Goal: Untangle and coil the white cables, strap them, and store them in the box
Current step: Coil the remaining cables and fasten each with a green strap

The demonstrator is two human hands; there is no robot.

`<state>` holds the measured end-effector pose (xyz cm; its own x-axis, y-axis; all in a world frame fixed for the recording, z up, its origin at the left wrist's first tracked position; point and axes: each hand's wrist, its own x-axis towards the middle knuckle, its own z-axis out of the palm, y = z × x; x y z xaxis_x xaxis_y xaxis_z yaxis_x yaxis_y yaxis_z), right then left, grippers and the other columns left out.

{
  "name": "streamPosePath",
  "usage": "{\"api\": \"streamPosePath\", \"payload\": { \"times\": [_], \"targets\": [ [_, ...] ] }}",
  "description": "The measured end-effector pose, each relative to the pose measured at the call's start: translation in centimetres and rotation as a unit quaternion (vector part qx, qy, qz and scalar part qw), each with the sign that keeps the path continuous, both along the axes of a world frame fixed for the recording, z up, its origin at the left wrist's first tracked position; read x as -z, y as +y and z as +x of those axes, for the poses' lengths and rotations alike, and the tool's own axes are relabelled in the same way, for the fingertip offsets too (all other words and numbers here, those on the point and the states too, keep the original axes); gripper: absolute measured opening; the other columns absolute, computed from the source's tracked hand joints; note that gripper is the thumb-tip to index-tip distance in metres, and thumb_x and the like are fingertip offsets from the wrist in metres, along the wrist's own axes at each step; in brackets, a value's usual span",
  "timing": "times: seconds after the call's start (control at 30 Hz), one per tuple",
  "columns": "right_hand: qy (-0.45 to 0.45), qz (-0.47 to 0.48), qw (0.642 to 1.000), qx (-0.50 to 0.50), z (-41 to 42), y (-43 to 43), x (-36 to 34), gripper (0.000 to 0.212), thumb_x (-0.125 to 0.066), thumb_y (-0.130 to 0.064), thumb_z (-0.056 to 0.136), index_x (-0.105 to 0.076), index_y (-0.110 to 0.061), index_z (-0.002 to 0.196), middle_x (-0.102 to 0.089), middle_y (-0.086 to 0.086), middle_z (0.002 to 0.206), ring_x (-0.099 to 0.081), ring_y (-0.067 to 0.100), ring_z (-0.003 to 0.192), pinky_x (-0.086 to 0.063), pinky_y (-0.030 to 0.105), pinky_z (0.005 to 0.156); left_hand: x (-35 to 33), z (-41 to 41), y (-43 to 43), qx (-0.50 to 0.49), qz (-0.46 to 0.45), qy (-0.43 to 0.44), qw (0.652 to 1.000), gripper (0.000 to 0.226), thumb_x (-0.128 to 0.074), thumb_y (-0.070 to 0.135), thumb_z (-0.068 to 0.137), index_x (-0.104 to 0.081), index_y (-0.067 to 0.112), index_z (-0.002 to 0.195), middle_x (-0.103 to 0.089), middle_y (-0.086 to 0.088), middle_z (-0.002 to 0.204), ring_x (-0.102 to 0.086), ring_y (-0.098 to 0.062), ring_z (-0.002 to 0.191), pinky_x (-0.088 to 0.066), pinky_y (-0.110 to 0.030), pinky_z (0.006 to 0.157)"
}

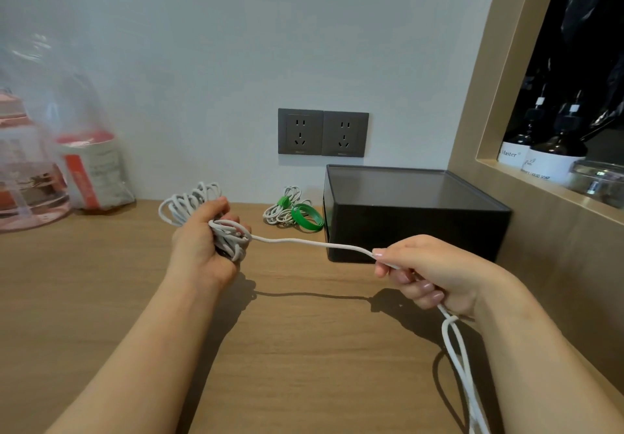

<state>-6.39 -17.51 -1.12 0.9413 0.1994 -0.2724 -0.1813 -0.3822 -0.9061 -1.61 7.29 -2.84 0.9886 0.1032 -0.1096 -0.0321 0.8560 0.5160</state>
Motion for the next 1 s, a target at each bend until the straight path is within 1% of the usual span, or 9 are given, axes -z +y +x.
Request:
{"api": "streamPosePath", "payload": {
  "times": [0.2,0.3,0.4,0.47,0.53,0.63,0.73,0.83,1.0],
  "targets": [
    [-0.095,0.013,0.985,0.143,0.7,0.1,0.7,0.017,-0.056,-0.017,0.091,-0.067,-0.006,0.085,-0.045,0.004,0.06,-0.033,0.008,0.044,-0.028,0.017,0.038,0.2,-0.5,-1.3,0.052,0.061,-0.002,0.997,0.032,-0.045,0.007,0.093,-0.038,0.012,0.063,-0.031,0.004,0.036,-0.03,-0.006,0.028,-0.031,-0.013,0.032],
    [-0.165,0.011,0.964,0.21,0.8,0.9,0.7,0.016,-0.056,-0.019,0.091,-0.068,-0.01,0.088,-0.051,0.002,0.067,-0.04,0.009,0.055,-0.033,0.02,0.048,0.4,-0.9,-1.8,0.085,0.107,-0.009,0.991,0.025,-0.048,0.006,0.091,-0.045,0.009,0.066,-0.035,0.003,0.039,-0.033,-0.007,0.03,-0.035,-0.014,0.033],
    [-0.282,-0.078,0.915,0.278,0.9,1.4,0.9,0.019,-0.056,-0.029,0.091,-0.066,-0.013,0.086,-0.056,0.0,0.072,-0.049,0.009,0.066,-0.037,0.02,0.056,0.2,-1.4,-2.5,0.119,0.143,-0.025,0.982,0.019,-0.048,0.004,0.089,-0.047,0.007,0.07,-0.037,0.002,0.039,-0.035,-0.007,0.031,-0.036,-0.014,0.035],
    [-0.348,-0.132,0.872,0.319,0.8,1.4,0.8,0.028,-0.058,-0.035,0.089,-0.058,-0.01,0.076,-0.053,0.001,0.066,-0.047,0.008,0.061,-0.034,0.02,0.052,-0.1,-1.6,-2.6,0.126,0.146,-0.037,0.981,0.018,-0.048,0.004,0.088,-0.046,0.006,0.07,-0.037,0.002,0.039,-0.035,-0.007,0.031,-0.036,-0.014,0.036],
    [-0.372,-0.165,0.851,0.333,0.6,1.1,0.5,0.037,-0.061,-0.039,0.086,-0.051,-0.009,0.068,-0.05,0.002,0.062,-0.044,0.01,0.058,-0.03,0.021,0.049,-0.3,-1.6,-2.4,0.124,0.133,-0.04,0.983,0.021,-0.046,0.006,0.09,-0.044,0.007,0.069,-0.035,0.002,0.04,-0.034,-0.007,0.032,-0.035,-0.014,0.036],
    [-0.302,-0.162,0.89,0.301,0.6,0.8,0.3,0.038,-0.062,-0.041,0.085,-0.051,-0.009,0.065,-0.048,0.003,0.059,-0.043,0.014,0.055,-0.031,0.023,0.05,-0.2,-1.3,-1.8,0.116,0.12,-0.029,0.986,0.026,-0.044,0.007,0.092,-0.043,0.008,0.066,-0.034,0.003,0.04,-0.031,-0.007,0.032,-0.033,-0.013,0.034],
    [-0.182,0.068,0.947,0.255,0.4,0.7,-0.1,0.032,-0.054,-0.029,0.092,-0.052,-0.009,0.067,-0.038,0.001,0.05,-0.032,0.011,0.042,-0.027,0.021,0.041,0.2,-1.2,-1.9,0.106,0.134,-0.018,0.985,0.024,-0.047,0.005,0.09,-0.046,0.007,0.066,-0.035,0.002,0.041,-0.032,-0.007,0.031,-0.033,-0.013,0.033],
    [-0.122,0.222,0.946,0.202,0.4,0.3,-0.3,0.026,-0.043,-0.014,0.093,-0.054,-0.006,0.072,-0.037,-0.001,0.049,-0.028,0.008,0.039,-0.024,0.018,0.034,0.5,-1.2,-2.5,0.104,0.173,-0.019,0.979,0.019,-0.048,0.002,0.088,-0.047,0.006,0.069,-0.037,0.0,0.04,-0.034,-0.008,0.03,-0.034,-0.014,0.034],
    [-0.166,0.192,0.951,0.179,0.6,1.5,0.1,0.02,-0.045,-0.014,0.095,-0.062,-0.006,0.088,-0.043,0.0,0.059,-0.03,0.008,0.045,-0.024,0.017,0.036,0.6,-1.5,-3.2,0.114,0.232,-0.053,0.965,0.009,-0.055,-0.003,0.08,-0.049,0.003,0.079,-0.039,0.0,0.042,-0.038,-0.008,0.032,-0.036,-0.015,0.035]
  ]
}}
